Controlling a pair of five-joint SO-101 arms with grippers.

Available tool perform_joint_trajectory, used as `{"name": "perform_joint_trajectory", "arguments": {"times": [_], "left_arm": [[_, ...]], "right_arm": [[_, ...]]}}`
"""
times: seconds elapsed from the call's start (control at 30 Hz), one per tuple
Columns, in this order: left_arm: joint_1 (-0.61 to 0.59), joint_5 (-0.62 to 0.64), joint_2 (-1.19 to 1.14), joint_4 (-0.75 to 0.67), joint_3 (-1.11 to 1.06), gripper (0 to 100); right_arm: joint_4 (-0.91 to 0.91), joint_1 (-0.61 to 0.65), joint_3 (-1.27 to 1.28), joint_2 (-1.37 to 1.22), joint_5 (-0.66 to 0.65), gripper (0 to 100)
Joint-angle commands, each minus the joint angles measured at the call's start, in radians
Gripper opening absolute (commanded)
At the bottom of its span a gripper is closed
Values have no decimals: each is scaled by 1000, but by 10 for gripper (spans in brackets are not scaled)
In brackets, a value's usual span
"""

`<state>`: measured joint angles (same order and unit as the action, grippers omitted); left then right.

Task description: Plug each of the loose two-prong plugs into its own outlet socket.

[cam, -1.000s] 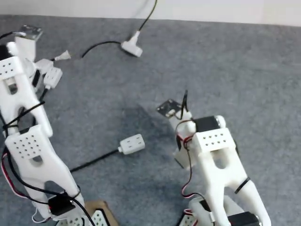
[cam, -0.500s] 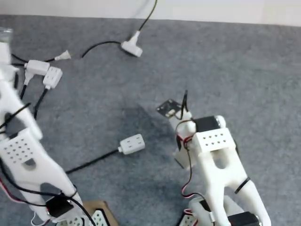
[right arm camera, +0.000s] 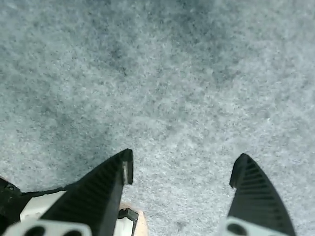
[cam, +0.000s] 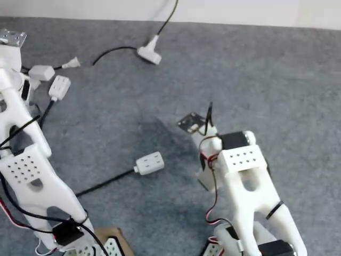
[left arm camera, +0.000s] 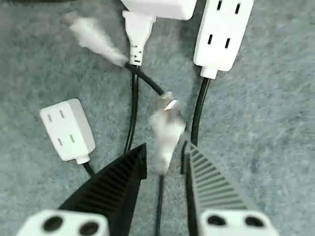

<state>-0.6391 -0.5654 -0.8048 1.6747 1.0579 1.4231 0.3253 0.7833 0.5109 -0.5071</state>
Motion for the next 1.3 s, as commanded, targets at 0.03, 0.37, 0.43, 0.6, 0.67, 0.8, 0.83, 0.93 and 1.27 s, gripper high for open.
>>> {"name": "perform_joint_trajectory", "arguments": {"times": [0.03, 0.37, 0.43, 0.6, 0.67, 0.8, 0.83, 0.93, 1.27], "left_arm": [[-4, -9, -4, -9, 4, 119], [-25, -43, -99, -9, 4, 120], [-25, -57, -139, -9, 4, 120], [-22, -55, -170, -40, 5, 120], [-22, -55, -171, -55, 5, 120], [-19, -58, -186, -64, 5, 120], [-19, -58, -193, -75, 5, 120], [-19, -58, -209, -94, 5, 120], [-4, -58, -254, -87, 42, 98]], "right_arm": [[13, 12, -24, 31, -14, 313], [13, 12, -24, 31, -14, 313], [13, 12, -24, 31, -14, 313], [13, 12, -24, 28, -14, 313], [13, 12, -24, 28, -14, 313], [44, 12, -31, 31, -14, 313], [47, 12, -33, 31, -14, 313], [47, 12, -33, 31, -14, 313], [48, 12, -33, 31, -14, 313]]}}
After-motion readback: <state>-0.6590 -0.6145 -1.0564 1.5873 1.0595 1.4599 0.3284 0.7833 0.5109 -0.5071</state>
